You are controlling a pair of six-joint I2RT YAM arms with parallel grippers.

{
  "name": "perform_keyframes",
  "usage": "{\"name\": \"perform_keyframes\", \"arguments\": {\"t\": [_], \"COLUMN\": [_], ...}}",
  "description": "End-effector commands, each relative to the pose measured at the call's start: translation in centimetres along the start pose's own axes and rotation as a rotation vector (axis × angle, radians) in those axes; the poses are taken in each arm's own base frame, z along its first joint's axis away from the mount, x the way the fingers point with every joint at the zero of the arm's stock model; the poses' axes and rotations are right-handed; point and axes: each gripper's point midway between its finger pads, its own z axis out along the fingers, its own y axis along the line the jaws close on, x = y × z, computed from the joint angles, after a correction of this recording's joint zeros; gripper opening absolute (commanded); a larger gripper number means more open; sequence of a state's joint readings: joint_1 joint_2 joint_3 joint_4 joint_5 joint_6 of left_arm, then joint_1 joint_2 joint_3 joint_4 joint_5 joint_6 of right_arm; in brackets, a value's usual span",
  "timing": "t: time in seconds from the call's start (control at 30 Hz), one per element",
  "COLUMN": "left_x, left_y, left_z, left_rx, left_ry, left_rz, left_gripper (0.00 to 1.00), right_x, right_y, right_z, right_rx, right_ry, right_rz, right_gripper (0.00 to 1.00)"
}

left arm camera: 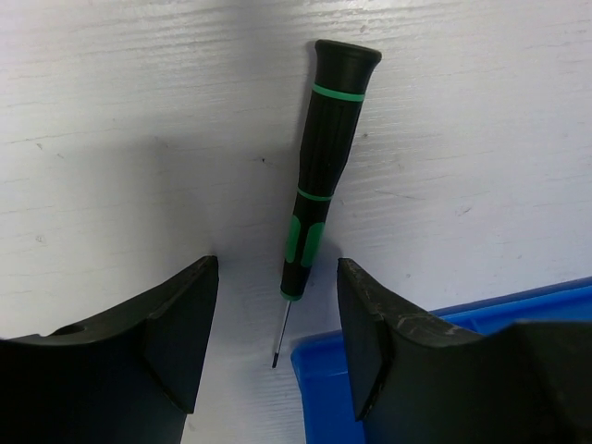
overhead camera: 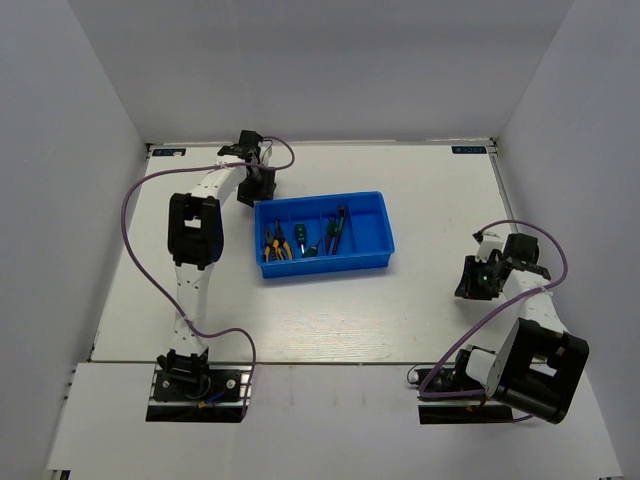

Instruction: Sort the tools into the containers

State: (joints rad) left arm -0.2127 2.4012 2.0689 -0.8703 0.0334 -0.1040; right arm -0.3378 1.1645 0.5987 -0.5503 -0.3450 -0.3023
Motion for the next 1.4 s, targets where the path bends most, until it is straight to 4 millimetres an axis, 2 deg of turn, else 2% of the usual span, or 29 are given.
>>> {"name": "perform_keyframes", "arguments": {"t": [0.0, 0.13, 0.27, 0.47, 0.57, 0.6, 0.73, 0.9, 1.1, 1.23, 1.3, 1.37], "left_x": [0.3, 0.9, 0.6, 0.8, 1.2, 0.8, 0.8, 0.9, 0.8, 0.8, 0.8, 0.2], "left_y": [0.3, 0.7, 2.0, 2.2, 2.7, 3.1, 2.8, 2.2, 2.0, 1.9, 1.9, 1.8], "left_z": [-0.3, 0.3, 0.1, -0.1, 0.2, 0.0, 0.0, 0.5, 0.7, 0.7, 0.7, -0.2], "left_rx": [-0.035, -0.055, -0.084, -0.095, -0.122, -0.124, -0.104, -0.072, -0.060, -0.051, -0.051, -0.049], "left_ry": [0.009, 0.027, 0.014, 0.014, 0.030, 0.019, 0.021, 0.024, 0.026, 0.027, 0.027, 0.005], "left_rz": [0.013, 0.004, -0.022, -0.022, -0.021, -0.030, -0.030, -0.030, -0.031, -0.031, -0.031, -0.030], "left_gripper": [0.65, 0.65, 0.65, 0.61, 0.60, 0.60, 0.55, 0.39, 0.26, 0.09, 0.07, 0.05], "right_x": [-1.4, -1.3, -1.4, -1.4, -1.5, -1.4, -1.6, -1.4, -1.4, -1.5, -1.5, -1.5], "right_y": [0.2, 0.1, 0.1, 0.1, 0.2, 0.2, 0.2, 0.3, 0.2, 0.3, 0.3, 0.3], "right_z": [-0.7, -0.7, -0.8, -0.8, -0.8, -0.8, -0.8, -0.9, -0.9, -0.9, -1.0, -1.0], "right_rx": [-0.010, -0.012, -0.013, -0.015, -0.019, -0.020, -0.023, -0.026, -0.028, -0.030, -0.031, -0.033], "right_ry": [-0.040, -0.042, -0.044, -0.047, -0.051, -0.051, -0.054, -0.051, -0.054, -0.058, -0.058, -0.060], "right_rz": [-0.004, 0.000, 0.003, 0.006, 0.004, 0.005, 0.007, 0.012, 0.013, 0.012, 0.011, 0.013], "right_gripper": [0.26, 0.26, 0.26, 0.26, 0.26, 0.26, 0.26, 0.26, 0.26, 0.26, 0.26, 0.26]}}
